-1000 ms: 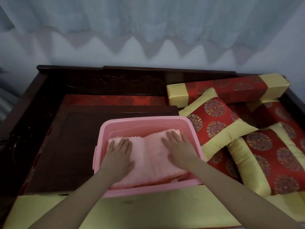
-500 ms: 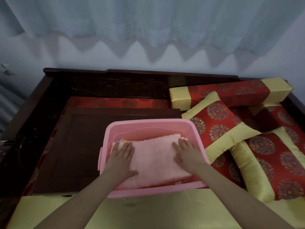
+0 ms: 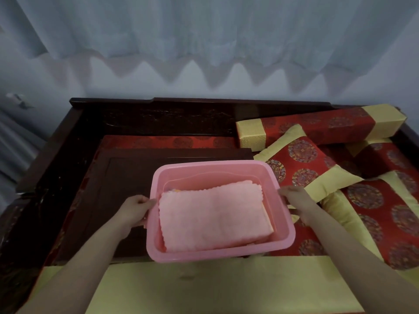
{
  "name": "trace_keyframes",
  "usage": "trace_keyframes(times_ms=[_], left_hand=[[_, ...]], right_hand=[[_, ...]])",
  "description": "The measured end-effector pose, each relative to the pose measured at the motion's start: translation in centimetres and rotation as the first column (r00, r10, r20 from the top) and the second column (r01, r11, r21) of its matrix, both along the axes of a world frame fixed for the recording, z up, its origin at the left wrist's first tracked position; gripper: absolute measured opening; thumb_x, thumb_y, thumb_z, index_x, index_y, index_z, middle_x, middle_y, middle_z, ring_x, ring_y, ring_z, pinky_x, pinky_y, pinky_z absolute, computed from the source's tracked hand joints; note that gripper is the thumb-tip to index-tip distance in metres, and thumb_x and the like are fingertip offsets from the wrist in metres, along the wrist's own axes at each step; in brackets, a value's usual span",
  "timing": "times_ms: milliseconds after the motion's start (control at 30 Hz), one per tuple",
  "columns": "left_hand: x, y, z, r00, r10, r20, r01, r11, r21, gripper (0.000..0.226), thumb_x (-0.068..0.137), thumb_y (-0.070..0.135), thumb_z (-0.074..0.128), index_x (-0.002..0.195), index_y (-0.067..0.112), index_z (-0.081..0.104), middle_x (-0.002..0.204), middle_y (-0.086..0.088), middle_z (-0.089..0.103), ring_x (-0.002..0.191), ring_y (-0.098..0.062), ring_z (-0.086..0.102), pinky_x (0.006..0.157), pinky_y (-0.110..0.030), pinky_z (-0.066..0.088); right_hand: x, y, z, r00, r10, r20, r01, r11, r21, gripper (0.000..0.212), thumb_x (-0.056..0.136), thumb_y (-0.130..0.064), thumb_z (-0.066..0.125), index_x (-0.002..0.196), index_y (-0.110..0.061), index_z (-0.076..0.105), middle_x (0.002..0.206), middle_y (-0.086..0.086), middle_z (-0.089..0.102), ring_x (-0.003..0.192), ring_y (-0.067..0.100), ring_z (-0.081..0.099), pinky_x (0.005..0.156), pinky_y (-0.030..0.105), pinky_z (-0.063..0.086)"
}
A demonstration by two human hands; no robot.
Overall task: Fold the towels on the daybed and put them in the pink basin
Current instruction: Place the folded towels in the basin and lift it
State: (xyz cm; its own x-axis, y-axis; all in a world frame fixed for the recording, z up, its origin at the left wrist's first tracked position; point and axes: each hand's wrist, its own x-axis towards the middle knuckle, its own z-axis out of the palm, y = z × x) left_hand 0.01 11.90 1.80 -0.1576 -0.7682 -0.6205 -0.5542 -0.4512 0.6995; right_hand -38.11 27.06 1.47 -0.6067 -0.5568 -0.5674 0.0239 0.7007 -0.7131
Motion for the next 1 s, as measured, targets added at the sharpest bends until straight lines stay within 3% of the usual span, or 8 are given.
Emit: trace_keyframes(times_ms=[67, 167, 300, 400, 500, 667, 800, 1000], left_hand=[[0.0, -0.1, 0.7, 0.996, 0.049, -0.078, -0.041, 0.994, 0.105, 0.035, 0.090, 0.033, 0.059, 0.101, 0.000, 0.062, 0.103, -0.021, 0.067, 0.088, -0.029, 0.063, 0.072, -0.038, 0.055], [-0.6, -0.5, 1.7, 0.990, 0.063, -0.127, -0.034, 0.975, 0.222, 0.048, 0.090, 0.049, 0.052, 0.097, 0.003, 0.063, 0.089, -0.016, 0.063, 0.081, -0.030, 0.062, 0.071, -0.041, 0.055], [-4.3, -0.7, 2.3, 0.980, -0.091, -0.175, 0.129, 0.966, 0.225, 0.040, 0.093, 0.035, 0.052, 0.107, -0.001, 0.064, 0.099, -0.020, 0.065, 0.086, -0.033, 0.065, 0.081, -0.047, 0.055], [-9.7, 0.5, 3.4, 0.938, -0.249, -0.240, 0.297, 0.936, 0.190, 0.033, 0.092, 0.027, 0.057, 0.108, 0.000, 0.066, 0.096, -0.019, 0.065, 0.086, -0.033, 0.064, 0.086, -0.049, 0.052], [-16.4, 3.2, 4.6, 0.874, -0.405, -0.268, 0.456, 0.875, 0.165, 0.032, 0.092, 0.027, 0.057, 0.107, 0.001, 0.067, 0.092, -0.017, 0.068, 0.082, -0.030, 0.066, 0.081, -0.047, 0.056], [-27.3, 10.3, 5.7, 0.769, -0.569, -0.290, 0.622, 0.770, 0.138, 0.029, 0.089, 0.024, 0.061, 0.107, 0.003, 0.067, 0.094, -0.016, 0.070, 0.084, -0.030, 0.068, 0.075, -0.044, 0.056], [-36.3, 17.7, 5.3, 0.727, -0.626, -0.282, 0.670, 0.736, 0.096, 0.025, 0.089, 0.022, 0.062, 0.104, 0.003, 0.067, 0.096, -0.016, 0.070, 0.089, -0.029, 0.067, 0.080, -0.043, 0.056], [-49.5, 29.7, 2.8, 0.762, -0.576, -0.295, 0.620, 0.781, 0.077, 0.017, 0.090, 0.025, 0.059, 0.097, 0.010, 0.064, 0.086, -0.007, 0.058, 0.073, -0.019, 0.054, 0.062, -0.034, 0.050]], right_hand=[[-0.5, 0.6, 1.0, 0.977, -0.085, 0.195, 0.088, 0.996, -0.008, 0.036, 0.091, -0.036, 0.056, 0.103, -0.003, 0.064, 0.094, 0.012, 0.060, 0.086, 0.024, 0.053, 0.079, 0.041, 0.045], [-2.0, 2.4, 2.1, 0.955, -0.110, 0.276, 0.106, 0.994, 0.030, 0.042, 0.092, -0.048, 0.049, 0.093, -0.008, 0.061, 0.088, 0.010, 0.056, 0.082, 0.024, 0.052, 0.073, 0.037, 0.046], [-4.4, 8.2, 3.4, 0.958, -0.153, 0.243, 0.154, 0.988, 0.017, 0.018, 0.090, -0.022, 0.061, 0.097, -0.007, 0.064, 0.087, 0.010, 0.061, 0.076, 0.023, 0.058, 0.065, 0.036, 0.052], [-7.1, 14.6, 4.8, 0.956, -0.246, 0.161, 0.246, 0.969, 0.020, 0.014, 0.086, -0.012, 0.065, 0.096, -0.003, 0.068, 0.085, 0.011, 0.065, 0.077, 0.024, 0.061, 0.066, 0.037, 0.056], [-10.1, 21.8, 5.9, 0.911, -0.393, 0.122, 0.393, 0.919, 0.025, 0.018, 0.084, -0.008, 0.066, 0.100, 0.000, 0.068, 0.086, 0.012, 0.066, 0.078, 0.024, 0.062, 0.077, 0.043, 0.057], [-14.2, 33.3, 7.4, 0.826, -0.555, 0.094, 0.557, 0.830, 0.010, 0.019, 0.084, -0.011, 0.068, 0.101, -0.004, 0.065, 0.088, 0.010, 0.068, 0.077, 0.022, 0.063, 0.060, 0.033, 0.053], [-18.3, 42.6, 7.3, 0.734, -0.675, 0.079, 0.678, 0.734, -0.029, 0.017, 0.081, -0.012, 0.069, 0.096, -0.006, 0.064, 0.083, 0.009, 0.066, 0.069, 0.020, 0.061, 0.057, 0.030, 0.052], [-26.0, 54.7, 6.3, 0.618, -0.775, 0.132, 0.786, 0.614, -0.070, 0.016, 0.081, -0.019, 0.069, 0.092, -0.008, 0.064, 0.079, 0.006, 0.060, 0.070, 0.018, 0.055, 0.066, 0.034, 0.050]])
